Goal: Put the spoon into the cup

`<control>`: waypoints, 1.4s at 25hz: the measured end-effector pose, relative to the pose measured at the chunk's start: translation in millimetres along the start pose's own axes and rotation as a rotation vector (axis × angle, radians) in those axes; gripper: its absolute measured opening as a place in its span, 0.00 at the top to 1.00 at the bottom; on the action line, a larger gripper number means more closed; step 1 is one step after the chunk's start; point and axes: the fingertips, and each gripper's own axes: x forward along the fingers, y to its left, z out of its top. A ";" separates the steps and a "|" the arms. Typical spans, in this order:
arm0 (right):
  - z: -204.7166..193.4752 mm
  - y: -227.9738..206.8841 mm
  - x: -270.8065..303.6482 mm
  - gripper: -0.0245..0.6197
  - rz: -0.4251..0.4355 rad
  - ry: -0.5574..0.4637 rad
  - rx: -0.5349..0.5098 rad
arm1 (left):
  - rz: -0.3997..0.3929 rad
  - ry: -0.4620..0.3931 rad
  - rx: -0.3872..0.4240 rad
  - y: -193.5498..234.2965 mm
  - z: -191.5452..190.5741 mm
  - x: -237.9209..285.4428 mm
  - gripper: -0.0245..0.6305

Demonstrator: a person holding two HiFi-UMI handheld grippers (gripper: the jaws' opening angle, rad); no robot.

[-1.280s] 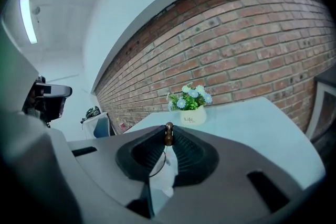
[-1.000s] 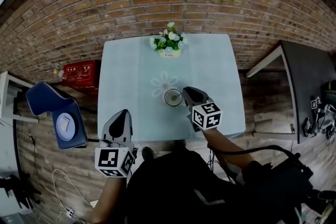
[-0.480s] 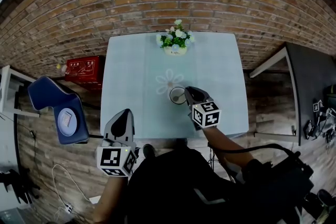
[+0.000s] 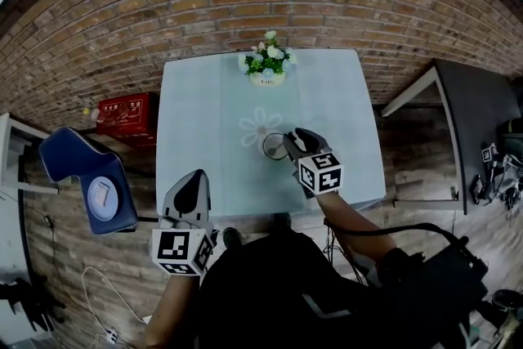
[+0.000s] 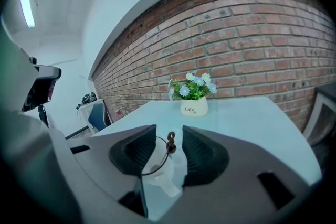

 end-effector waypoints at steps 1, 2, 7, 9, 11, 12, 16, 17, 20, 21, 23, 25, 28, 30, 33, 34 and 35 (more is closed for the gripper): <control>5.2 0.3 -3.5 0.70 -0.011 -0.011 -0.012 | -0.004 -0.013 0.006 1.5 2.4 0.0 0.95; 10.8 1.2 -7.4 0.69 -0.021 -0.022 -0.022 | -0.007 -0.027 0.012 3.8 4.8 0.2 0.95; 46.8 12.3 -33.5 0.68 -0.039 -0.098 -0.049 | -0.038 -0.015 -0.007 11.5 1.9 3.4 0.95; 64.5 17.0 -46.9 0.68 -0.044 -0.138 -0.056 | -0.047 -0.038 -0.006 14.7 7.4 6.7 0.95; 82.2 21.3 -61.6 0.68 -0.047 -0.178 -0.055 | -0.056 -0.062 0.001 17.0 15.3 10.0 0.95; 90.5 22.9 -69.6 0.68 -0.050 -0.196 -0.051 | -0.063 -0.068 0.003 17.5 18.4 11.6 0.95; 119.5 28.7 -103.5 0.74 -0.066 -0.261 -0.047 | -0.097 -0.089 0.011 18.6 28.9 17.1 0.95; 125.7 31.0 -110.8 0.77 -0.073 -0.275 -0.053 | -0.101 -0.095 0.013 19.8 32.0 17.5 0.95; 140.0 39.8 -132.1 0.81 -0.082 -0.319 -0.049 | -0.115 -0.119 0.017 19.5 43.7 14.4 0.95; 143.2 42.8 -139.5 0.83 -0.083 -0.337 -0.049 | -0.126 -0.131 0.024 16.9 47.6 12.4 0.95; 147.5 48.7 -153.4 0.86 -0.093 -0.362 -0.060 | -0.149 -0.152 0.045 10.8 54.2 8.7 0.95; 150.6 53.9 -165.2 0.88 -0.109 -0.375 -0.064 | -0.166 -0.167 0.054 6.9 60.2 6.0 0.95; 154.0 59.4 -179.1 0.91 -0.144 -0.382 -0.074 | -0.187 -0.180 0.048 4.5 69.2 3.4 0.95; 154.5 61.8 -185.7 0.92 -0.165 -0.381 -0.093 | -0.195 -0.185 0.046 3.7 72.7 2.0 0.95; 155.4 63.9 -192.9 0.93 -0.200 -0.382 -0.098 | -0.201 -0.192 0.051 4.0 73.8 0.3 0.95; 156.3 64.2 -194.7 0.93 -0.211 -0.385 -0.091 | -0.200 -0.191 0.049 4.4 74.2 -0.1 0.95; 156.4 64.0 -195.6 0.93 -0.219 -0.388 -0.086 | -0.199 -0.190 0.047 4.7 74.7 -0.5 0.95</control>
